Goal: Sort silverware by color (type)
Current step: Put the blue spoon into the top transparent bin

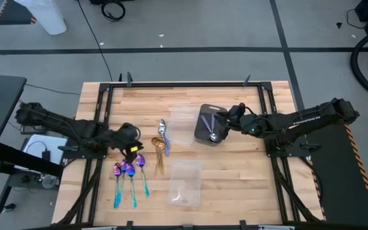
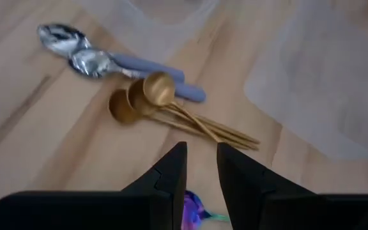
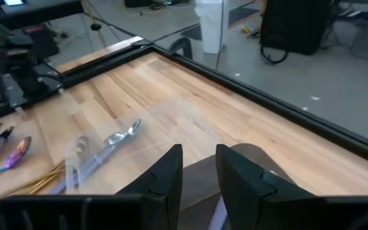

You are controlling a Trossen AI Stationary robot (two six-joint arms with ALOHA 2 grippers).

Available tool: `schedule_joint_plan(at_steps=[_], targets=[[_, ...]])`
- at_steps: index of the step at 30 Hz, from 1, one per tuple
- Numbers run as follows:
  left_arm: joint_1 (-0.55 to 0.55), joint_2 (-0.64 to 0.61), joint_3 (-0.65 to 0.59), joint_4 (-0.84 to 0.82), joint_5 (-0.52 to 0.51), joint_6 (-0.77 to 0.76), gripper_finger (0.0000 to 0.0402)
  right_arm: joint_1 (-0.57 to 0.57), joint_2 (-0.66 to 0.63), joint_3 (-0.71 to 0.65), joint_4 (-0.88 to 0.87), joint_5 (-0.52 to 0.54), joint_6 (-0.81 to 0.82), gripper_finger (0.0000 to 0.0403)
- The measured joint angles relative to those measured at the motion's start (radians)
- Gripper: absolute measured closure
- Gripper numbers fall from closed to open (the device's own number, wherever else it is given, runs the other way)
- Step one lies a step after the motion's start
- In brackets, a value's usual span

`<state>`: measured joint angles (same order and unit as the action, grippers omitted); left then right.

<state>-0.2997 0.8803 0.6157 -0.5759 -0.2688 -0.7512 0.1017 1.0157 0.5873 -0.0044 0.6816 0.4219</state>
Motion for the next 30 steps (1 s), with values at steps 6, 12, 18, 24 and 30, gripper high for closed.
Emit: schedule_joint_plan(at_steps=[6,12,18,24,30], targets=[[-0.135,0.129,0.073,-0.079,-0.046,-0.250,0.0308,0.019,0.007,0.000,0.055,-0.050,-0.025,0.0309],[-0.224,0.286,0.173,-0.182,-0.052,-0.505,0.0311,0.021,0.014,0.001,0.132,-0.203,0.011,0.0307],[-0.265,0.449,0.297,-0.298,-0.052,-0.685,0.0331,0.023,0.014,0.001,0.132,-0.264,-0.028,0.0309],[-0.287,0.571,0.366,-0.297,-0.051,-0.834,0.0343,0.042,0.014,0.001,0.131,-0.259,-0.098,0.0309],[-0.312,0.702,0.444,-0.337,-0.041,-1.001,0.0344,0.066,0.014,0.001,0.121,-0.230,-0.188,0.0309]])
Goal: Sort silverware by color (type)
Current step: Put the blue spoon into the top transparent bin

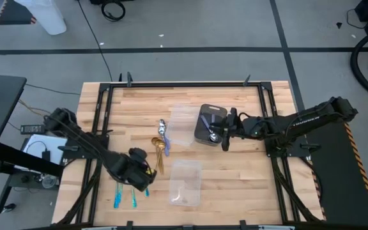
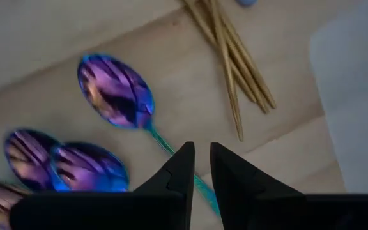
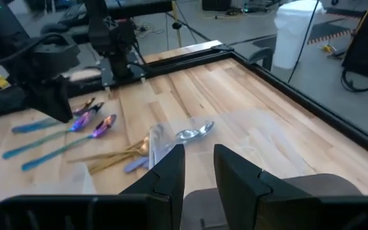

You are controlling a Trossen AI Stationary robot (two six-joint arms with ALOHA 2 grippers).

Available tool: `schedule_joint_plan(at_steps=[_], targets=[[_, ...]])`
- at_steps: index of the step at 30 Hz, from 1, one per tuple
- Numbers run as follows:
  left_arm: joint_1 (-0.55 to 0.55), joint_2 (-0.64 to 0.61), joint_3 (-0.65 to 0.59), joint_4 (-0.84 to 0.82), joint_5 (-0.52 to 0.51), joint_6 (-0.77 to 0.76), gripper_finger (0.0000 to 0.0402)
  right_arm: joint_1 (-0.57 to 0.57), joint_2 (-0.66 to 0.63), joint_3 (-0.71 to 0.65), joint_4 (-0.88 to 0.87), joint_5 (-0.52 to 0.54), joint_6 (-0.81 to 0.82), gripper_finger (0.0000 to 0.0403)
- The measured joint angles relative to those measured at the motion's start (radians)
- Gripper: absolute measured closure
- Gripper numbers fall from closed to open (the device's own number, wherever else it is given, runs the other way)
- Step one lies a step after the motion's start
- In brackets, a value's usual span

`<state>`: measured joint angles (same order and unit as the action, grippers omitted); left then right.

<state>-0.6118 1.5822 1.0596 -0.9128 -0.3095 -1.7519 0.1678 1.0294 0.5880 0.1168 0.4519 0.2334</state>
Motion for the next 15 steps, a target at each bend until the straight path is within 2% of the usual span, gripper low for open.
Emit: schedule_joint_plan(at_steps=[4,9,15], targets=[[-0.011,0.090,0.034,-0.044,0.084,-0.076,0.0344,0.002,0.000,0.000,-0.018,0.000,-0.032,0.0309],[-0.001,0.159,0.045,-0.048,0.127,-0.121,0.0341,0.002,0.000,0.000,-0.039,-0.001,-0.053,0.0309],[0.022,0.185,0.045,-0.020,0.116,-0.148,0.0294,0.002,0.000,0.000,-0.066,-0.008,-0.059,0.0309]])
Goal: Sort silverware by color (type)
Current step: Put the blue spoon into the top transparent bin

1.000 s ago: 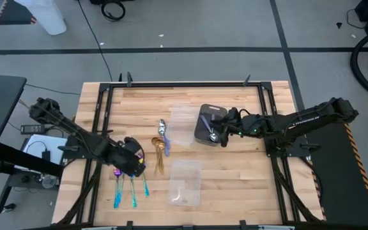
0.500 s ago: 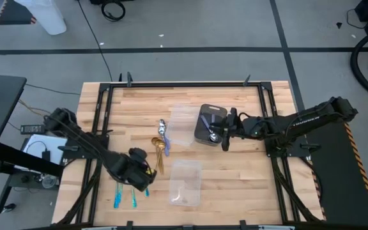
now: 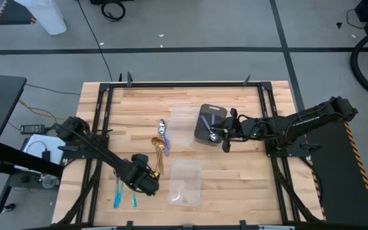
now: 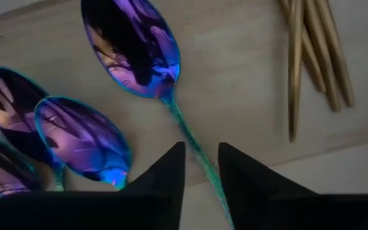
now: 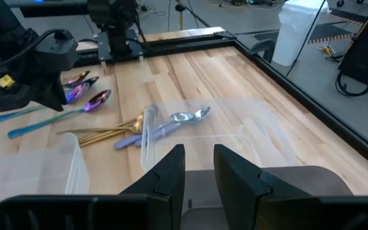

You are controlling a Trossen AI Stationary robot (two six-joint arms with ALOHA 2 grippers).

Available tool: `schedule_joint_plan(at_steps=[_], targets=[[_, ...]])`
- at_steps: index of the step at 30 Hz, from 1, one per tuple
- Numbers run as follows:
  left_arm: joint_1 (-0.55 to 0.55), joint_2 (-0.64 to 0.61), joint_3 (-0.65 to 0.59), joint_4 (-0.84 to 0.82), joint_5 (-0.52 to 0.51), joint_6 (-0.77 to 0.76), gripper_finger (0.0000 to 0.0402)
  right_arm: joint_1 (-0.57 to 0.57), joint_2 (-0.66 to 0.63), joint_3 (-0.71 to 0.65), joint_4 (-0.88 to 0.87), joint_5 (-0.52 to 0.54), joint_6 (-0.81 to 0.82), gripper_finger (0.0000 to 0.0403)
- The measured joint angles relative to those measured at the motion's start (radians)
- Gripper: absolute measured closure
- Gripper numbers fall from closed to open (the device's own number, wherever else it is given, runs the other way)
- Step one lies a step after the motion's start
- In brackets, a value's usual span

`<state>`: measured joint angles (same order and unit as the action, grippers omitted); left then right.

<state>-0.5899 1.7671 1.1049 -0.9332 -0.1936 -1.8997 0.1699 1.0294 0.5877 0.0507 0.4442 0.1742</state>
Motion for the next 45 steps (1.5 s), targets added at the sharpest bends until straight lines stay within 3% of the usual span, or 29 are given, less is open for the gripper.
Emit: schedule_joint_plan(at_steps=[5,9,18,31,41,45], targets=[[0.005,0.000,0.000,0.002,0.001,-0.028,0.0245,0.005,0.000,0.000,-0.003,-0.023,-0.003,0.0309],[0.004,0.000,0.000,0.002,0.005,-0.043,0.0234,0.015,0.000,0.000,-0.003,-0.038,-0.019,0.0309],[0.012,0.042,0.000,0.015,0.022,-0.055,0.0258,0.035,0.000,0.000,-0.002,-0.047,-0.042,0.0309],[0.026,0.067,-0.047,0.079,0.049,-0.043,0.0260,0.038,0.000,0.000,0.001,-0.054,-0.066,0.0309],[0.076,0.064,-0.071,0.125,0.140,0.078,0.0262,0.041,0.000,0.000,0.008,-0.084,-0.065,0.0309],[0.089,0.065,-0.071,0.133,0.150,0.105,0.0293,0.049,0.000,0.000,0.008,-0.084,-0.066,0.0309]])
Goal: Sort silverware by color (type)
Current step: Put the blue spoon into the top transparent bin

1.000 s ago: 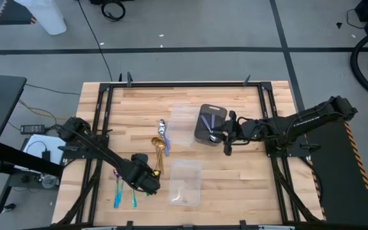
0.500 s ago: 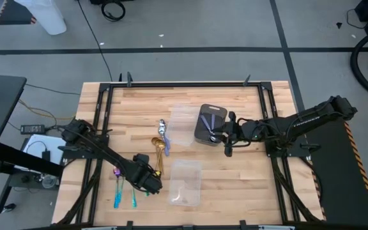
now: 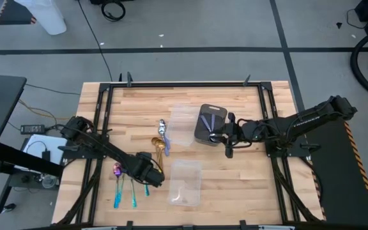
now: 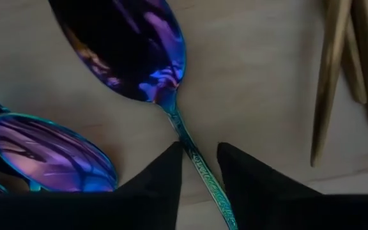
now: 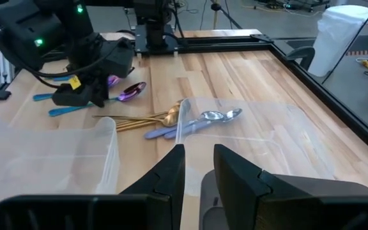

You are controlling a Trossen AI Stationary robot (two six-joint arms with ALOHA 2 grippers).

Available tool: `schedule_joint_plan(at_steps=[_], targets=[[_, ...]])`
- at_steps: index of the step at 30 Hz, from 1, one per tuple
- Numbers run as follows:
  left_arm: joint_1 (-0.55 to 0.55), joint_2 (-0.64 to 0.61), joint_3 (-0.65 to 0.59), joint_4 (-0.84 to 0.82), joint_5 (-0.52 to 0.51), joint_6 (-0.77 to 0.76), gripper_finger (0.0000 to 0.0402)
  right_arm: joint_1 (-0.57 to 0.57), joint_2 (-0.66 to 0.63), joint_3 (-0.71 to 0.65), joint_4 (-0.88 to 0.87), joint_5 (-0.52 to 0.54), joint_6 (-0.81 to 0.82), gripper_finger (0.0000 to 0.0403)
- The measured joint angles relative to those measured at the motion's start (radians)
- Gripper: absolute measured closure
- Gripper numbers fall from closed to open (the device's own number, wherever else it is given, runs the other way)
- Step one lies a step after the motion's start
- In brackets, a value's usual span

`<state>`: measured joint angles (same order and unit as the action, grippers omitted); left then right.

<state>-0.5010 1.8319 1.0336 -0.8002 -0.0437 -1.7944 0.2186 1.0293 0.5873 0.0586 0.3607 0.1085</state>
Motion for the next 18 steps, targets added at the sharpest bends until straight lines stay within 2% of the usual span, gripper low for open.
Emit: schedule_joint_plan(at_steps=[6,11,18], targets=[[0.001,0.000,0.001,0.010,0.000,0.019,0.0380,0.013,0.000,0.000,-0.001,0.001,0.000,0.0309],[0.001,0.007,0.034,-0.044,-0.003,0.065,0.0382,0.021,0.000,0.000,-0.008,0.003,0.000,0.0309],[0.022,0.013,0.146,-0.180,-0.036,0.136,0.0384,0.023,0.000,0.000,-0.013,0.003,-0.005,0.0309]])
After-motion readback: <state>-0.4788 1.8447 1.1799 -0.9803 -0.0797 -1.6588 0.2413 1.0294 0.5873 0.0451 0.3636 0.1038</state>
